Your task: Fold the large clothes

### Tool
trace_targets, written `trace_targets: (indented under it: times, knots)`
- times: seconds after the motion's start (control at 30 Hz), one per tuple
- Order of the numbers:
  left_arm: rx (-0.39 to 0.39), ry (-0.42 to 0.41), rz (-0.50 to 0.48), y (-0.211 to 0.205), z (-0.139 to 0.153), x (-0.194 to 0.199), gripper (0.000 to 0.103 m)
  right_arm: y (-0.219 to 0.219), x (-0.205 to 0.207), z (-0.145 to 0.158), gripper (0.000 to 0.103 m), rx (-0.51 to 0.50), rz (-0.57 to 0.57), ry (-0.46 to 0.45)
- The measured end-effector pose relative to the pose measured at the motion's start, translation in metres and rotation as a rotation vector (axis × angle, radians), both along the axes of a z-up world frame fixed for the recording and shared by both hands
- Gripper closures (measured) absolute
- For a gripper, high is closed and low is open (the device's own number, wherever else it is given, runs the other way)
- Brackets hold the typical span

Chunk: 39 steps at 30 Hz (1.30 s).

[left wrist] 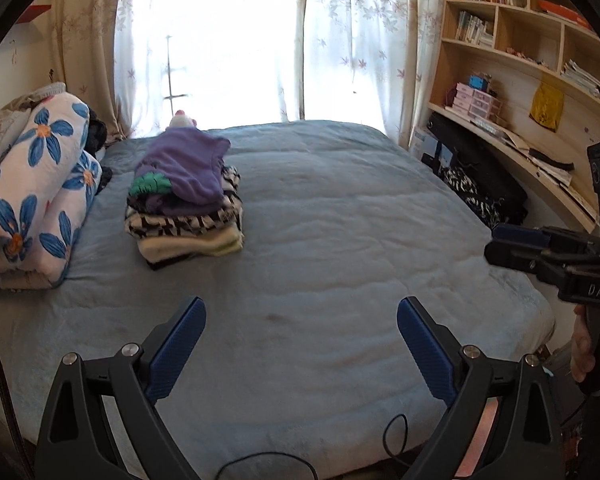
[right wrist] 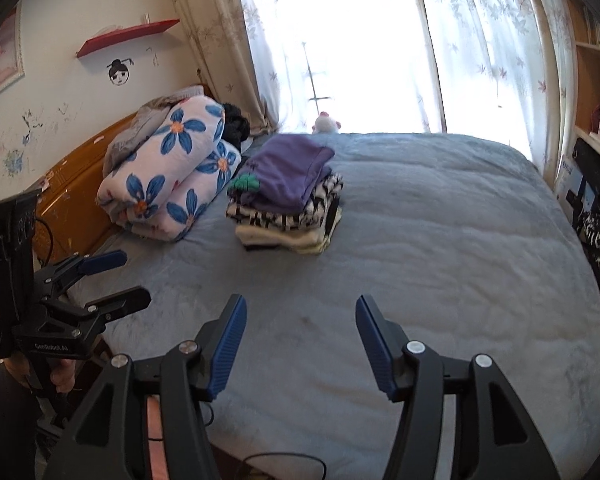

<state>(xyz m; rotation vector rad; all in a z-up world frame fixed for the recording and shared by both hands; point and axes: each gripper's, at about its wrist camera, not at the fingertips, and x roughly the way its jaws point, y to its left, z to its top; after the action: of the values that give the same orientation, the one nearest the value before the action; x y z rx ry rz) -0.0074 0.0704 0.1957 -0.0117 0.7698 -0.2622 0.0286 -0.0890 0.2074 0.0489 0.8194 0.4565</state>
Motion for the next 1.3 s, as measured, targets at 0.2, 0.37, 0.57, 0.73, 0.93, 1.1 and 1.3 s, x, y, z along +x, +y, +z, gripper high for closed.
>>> trace_targets:
  times: [0.2, 0.37, 0.57, 0.73, 0.93, 1.1, 1.3]
  knots:
    - [-0.053, 0.072, -0.027, -0.016, -0.047, -0.024, 0.007, -0.005, -0.031, -0.063, 0.046, -0.007, 0.018, 0.098]
    - [-0.019, 0.085, -0.003, -0.031, -0.084, -0.034, 0.007, -0.011, -0.049, -0.102, 0.046, -0.041, -0.052, 0.11]
    - [0.024, 0.063, 0.073, -0.049, -0.117, -0.037, 0.007, -0.002, -0.055, -0.14, 0.046, -0.08, -0.127, 0.104]
    - [0.033, 0.072, 0.114, -0.06, -0.133, -0.026, 0.007, -0.001, -0.047, -0.156, 0.046, -0.06, -0.218, 0.096]
    - [0.079, 0.068, 0.166, -0.068, -0.148, -0.01, 0.007, 0.001, -0.039, -0.166, 0.046, -0.113, -0.296, 0.065]
    - [0.057, 0.122, 0.201, -0.067, -0.166, 0.006, 0.007, -0.005, -0.028, -0.179, 0.046, -0.115, -0.341, 0.091]
    - [0.046, 0.171, 0.216, -0.07, -0.185, 0.021, 0.007, -0.007, -0.016, -0.191, 0.046, -0.135, -0.382, 0.116]
